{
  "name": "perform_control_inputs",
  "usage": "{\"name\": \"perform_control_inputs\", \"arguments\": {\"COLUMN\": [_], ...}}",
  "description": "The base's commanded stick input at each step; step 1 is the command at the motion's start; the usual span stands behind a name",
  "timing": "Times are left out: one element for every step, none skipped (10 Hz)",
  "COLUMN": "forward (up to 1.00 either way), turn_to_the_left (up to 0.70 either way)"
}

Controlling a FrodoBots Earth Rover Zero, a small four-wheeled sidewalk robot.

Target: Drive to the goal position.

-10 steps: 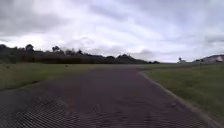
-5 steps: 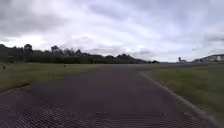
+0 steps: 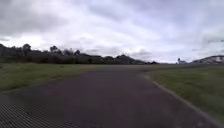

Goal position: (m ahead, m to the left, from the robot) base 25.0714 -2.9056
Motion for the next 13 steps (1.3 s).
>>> {"name": "perform_control_inputs", "arguments": {"forward": [0.7, 0.7, 0.7, 0.7, 0.7, 0.7, 0.7, 0.7, 0.7, 0.7, 0.7, 0.7, 0.7], "turn_to_the_left": [0.0, 0.0, 0.0, 0.0, 0.0, 0.0, 0.0, 0.0, 0.0, 0.0, 0.0, 0.0, 0.0]}}
